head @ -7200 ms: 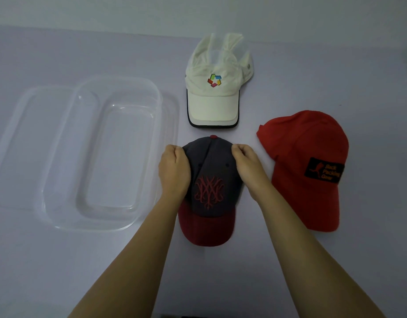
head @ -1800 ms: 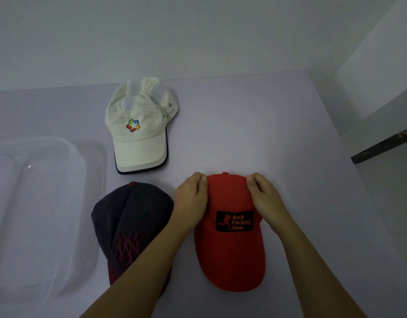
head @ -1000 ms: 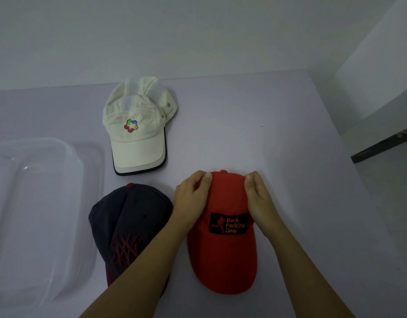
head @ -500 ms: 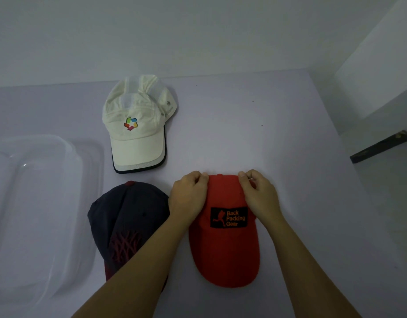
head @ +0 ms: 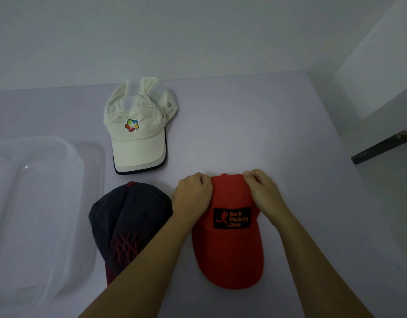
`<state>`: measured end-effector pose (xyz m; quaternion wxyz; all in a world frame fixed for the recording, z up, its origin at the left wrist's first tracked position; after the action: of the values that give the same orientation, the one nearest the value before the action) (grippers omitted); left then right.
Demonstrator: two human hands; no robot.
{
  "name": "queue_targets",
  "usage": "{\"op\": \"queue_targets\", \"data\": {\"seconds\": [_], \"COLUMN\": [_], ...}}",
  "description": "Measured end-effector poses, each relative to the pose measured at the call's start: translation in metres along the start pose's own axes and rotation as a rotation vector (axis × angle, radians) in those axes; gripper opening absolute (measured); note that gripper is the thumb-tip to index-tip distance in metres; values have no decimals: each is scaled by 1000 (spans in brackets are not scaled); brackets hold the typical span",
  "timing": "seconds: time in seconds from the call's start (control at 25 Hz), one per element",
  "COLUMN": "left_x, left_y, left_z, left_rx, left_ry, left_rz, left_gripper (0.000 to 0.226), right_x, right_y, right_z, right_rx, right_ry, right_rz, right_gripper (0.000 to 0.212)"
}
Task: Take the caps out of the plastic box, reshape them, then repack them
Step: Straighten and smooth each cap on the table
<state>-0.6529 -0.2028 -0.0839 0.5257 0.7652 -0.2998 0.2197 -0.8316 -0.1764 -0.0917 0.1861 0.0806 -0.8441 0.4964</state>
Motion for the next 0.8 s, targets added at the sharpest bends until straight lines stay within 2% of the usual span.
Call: {"op": "queue_targets", "data": {"seconds": [0.12,0.2,0.36,0.48,0.64,0.72,0.8], "left_x": [-2,-1,4,17,40,36,18], "left_y": [1,3,5,14,15,5,-16], "left_z": [2,1,-7,-13,-44,-75,-100], "left_rx": [-2,-26,-151,-210,-323,-377,-330], "left_ry": [-64,-58,27,120,308,329,256], "left_rz": [-62,-95,10,-49,-78,-92,-100], "left_gripper": [38,35,28,23,32,38,50], "right_x": [-6,-7,0,9,41,36,20], "right_y": [0,0,-5,-6,5,17,38], "right_z": [-2,-2,-5,-10,-43,-70,-92], "right_rx": [-40,-10,118,105,146,197,177], "right_ry": [-110,-126,9,46,285,303,255], "right_rz": [53,47,-58,-41,61,66,88], "right_gripper": [28,26,26,25,19,24,33]}}
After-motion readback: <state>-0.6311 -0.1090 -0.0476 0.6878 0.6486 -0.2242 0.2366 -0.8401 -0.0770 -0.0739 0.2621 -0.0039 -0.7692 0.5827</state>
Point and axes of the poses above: each hand's wrist, its own z-axis towards the middle knuckle, its own x-axis out of the back of the hand, y = z × x, the point moved 8 cm from there along z, towards the middle knuckle, and after that the axes turned 2 degrees about z, right-handed, at the moved point
